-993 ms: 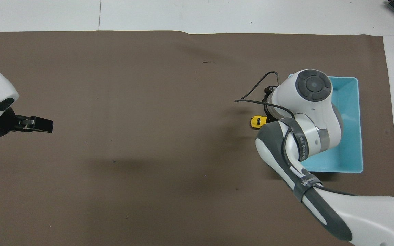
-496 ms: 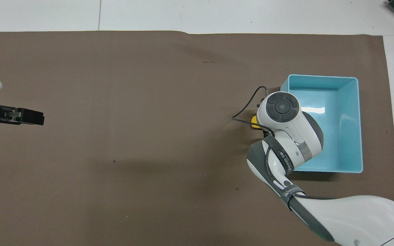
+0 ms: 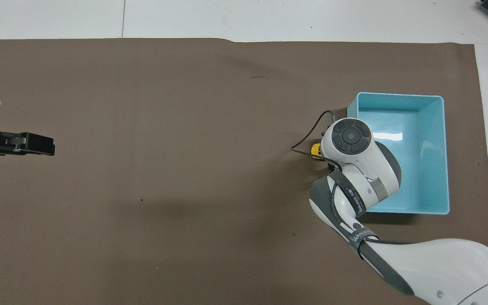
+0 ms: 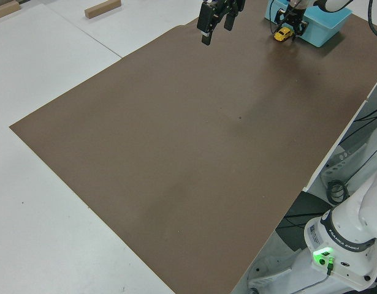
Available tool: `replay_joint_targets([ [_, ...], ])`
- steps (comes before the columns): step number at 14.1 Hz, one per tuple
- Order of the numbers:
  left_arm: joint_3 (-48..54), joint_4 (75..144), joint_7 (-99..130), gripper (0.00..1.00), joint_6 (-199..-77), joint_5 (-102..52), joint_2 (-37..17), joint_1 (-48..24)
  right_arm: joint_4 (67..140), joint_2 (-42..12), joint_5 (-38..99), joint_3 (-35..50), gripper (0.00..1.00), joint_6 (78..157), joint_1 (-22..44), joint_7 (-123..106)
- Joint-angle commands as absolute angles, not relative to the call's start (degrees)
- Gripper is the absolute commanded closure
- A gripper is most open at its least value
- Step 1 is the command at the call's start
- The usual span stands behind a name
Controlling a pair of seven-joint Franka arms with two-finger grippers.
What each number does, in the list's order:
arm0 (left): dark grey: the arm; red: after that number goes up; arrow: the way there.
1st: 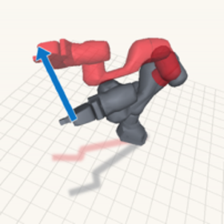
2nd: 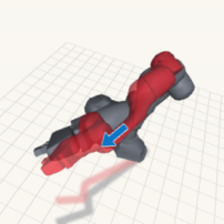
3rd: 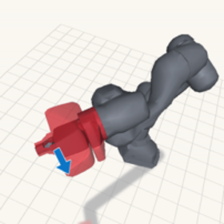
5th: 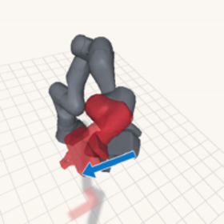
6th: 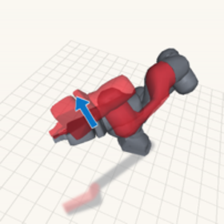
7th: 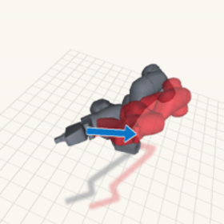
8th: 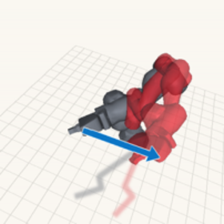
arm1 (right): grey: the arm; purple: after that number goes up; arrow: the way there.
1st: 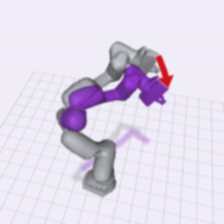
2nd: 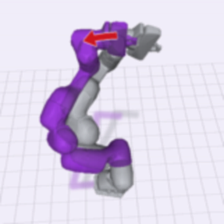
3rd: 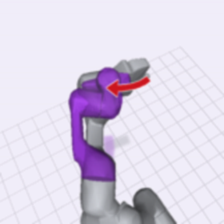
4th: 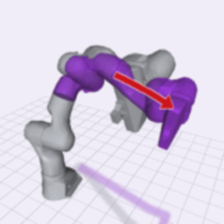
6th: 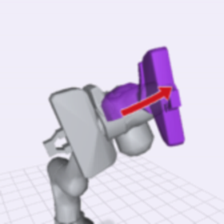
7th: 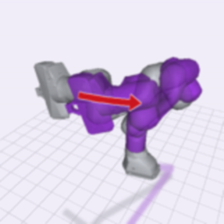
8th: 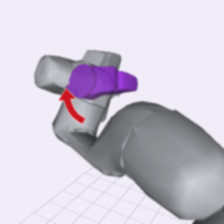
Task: Wind up and store yellow beetle car
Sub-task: 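Lower the right gripper onto the car beside the box and grasp it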
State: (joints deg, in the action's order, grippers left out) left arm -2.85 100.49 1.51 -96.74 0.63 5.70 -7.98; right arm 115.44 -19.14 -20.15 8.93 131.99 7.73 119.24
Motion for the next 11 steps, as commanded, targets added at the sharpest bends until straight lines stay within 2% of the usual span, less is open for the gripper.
replay_joint_targets([
  [1, -2.8, 99.8, -0.3, 0.0, -95.5, 0.2, 5.5, -7.8, 115.5, -19.2, -21.3, 9.5, 1.0, 133.3, 7.6, 121.1],
  [11, -3.1, 99.1, -0.1, 0.0, -95.5, 0.3, 5.1, -6.6, 108.6, -19.8, -20.7, 9.6, 1.0, 125.9, 11.2, 121.6],
])
